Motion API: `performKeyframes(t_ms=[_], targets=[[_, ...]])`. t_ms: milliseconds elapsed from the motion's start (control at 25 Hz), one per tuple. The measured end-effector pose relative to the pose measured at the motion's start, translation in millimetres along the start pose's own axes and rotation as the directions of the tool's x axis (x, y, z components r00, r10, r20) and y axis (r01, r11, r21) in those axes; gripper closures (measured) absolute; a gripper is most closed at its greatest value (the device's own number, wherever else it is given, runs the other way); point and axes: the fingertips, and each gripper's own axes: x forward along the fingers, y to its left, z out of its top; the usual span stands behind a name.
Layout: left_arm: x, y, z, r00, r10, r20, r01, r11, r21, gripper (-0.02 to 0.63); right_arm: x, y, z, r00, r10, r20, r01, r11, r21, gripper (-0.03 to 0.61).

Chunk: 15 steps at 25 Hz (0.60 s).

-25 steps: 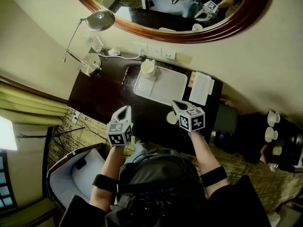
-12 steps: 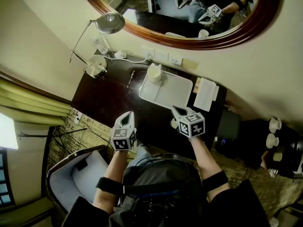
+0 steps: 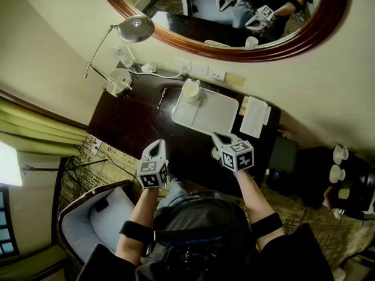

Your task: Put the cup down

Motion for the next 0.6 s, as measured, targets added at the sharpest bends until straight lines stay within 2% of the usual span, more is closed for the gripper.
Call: performKeyframes(t_ms=[200, 320, 440, 600], targets=[[8, -6, 1, 0.999, -0.033, -0.006, 0.033, 0.999, 0.032, 0.613, -3, -4, -3, 1.000, -0.021, -0.005, 0.021, 1.000, 0.011, 0.578], [19, -14, 0, 0.995, -0.095, -0.025, 0.097, 0.993, 0.065, 0.538, -5, -6, -5, 1.000, -0.031, -0.002, 0.031, 0.999, 0.029, 0.578], [33, -26, 2, 0.982, -0.180, -0.056, 0.186, 0.977, 0.109, 0.450, -7, -10, -2, 0.998, -0.059, 0.007, 0.059, 0.998, 0.034, 0.578], [59, -24, 5, 0.968, -0.243, -0.063, 0.250, 0.957, 0.147, 0.376, -15, -18, -3, 0.993, -0.117, 0.021, 0.115, 0.991, 0.073, 0.578]])
